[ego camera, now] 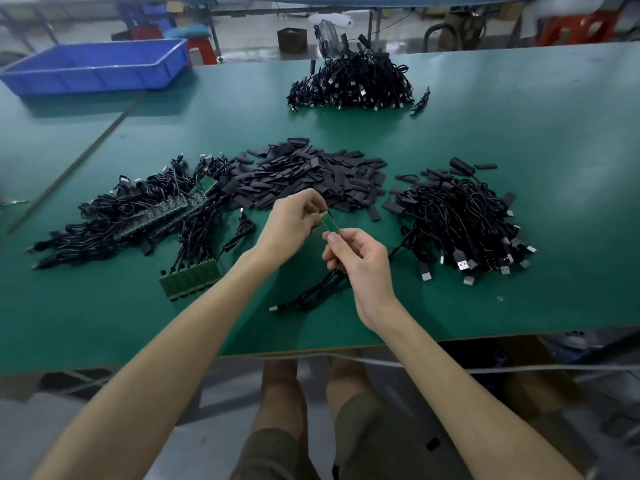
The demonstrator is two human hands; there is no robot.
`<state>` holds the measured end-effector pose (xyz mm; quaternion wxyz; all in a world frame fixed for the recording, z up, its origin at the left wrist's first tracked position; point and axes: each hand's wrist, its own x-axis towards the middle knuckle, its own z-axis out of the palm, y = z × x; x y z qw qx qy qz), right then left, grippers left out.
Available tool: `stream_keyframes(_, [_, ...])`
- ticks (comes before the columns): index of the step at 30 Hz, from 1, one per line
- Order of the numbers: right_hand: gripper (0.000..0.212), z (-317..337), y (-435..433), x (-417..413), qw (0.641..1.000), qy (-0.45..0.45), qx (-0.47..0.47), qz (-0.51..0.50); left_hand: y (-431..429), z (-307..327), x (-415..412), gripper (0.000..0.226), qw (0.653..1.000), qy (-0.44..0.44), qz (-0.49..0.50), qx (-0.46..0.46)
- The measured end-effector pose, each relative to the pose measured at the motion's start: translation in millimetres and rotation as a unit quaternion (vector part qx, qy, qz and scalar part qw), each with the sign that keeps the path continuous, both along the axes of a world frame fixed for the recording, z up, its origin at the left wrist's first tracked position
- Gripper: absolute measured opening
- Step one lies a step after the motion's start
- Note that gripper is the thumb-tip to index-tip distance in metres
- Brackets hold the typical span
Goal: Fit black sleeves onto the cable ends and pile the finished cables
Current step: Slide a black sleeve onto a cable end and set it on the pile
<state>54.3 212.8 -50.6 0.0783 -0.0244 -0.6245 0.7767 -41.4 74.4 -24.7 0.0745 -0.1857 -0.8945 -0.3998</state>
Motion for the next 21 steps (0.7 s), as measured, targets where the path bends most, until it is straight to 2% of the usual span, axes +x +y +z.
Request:
stream_keyframes(3, [0.014, -2.3, 0.2, -1.3, 1.0, -0.006, -0.003, -0.021, -11.2, 12.3, 11.3, 0.007, 0.986, -0.126, -0.023, 0.107])
stream_keyframes(6, [0.013, -3.6, -0.5, -2.0, 1.0, -0.012, 0.0, -0.026, -26.5, 17.7, 26.4, 0.014, 0.96, -0.229, -0.086, 0.136])
stream_keyframes(8, [0.012, -3.7, -1.1, -2.4, 1.0, -0.009, 0.01, -0.02, -32.0, 18.7, 35.9, 0.016, 0.95, -0.253, -0.106, 0.148])
stream_keyframes(16, [0.014, -2.9, -2.4, -1.3, 0.999, 0.003, 0.041, 0.012, -35.0, 21.9, 44.7, 0.023, 0.949, -0.248, -0.078, 0.179])
stream_keyframes(21, [0.011, -5.8, -1.0, -3.0, 0.999, -0.002, 0.042, 0.014, -26.2, 25.7, 49.0, 0.008, 0.988, -0.128, -0.084, 0.028])
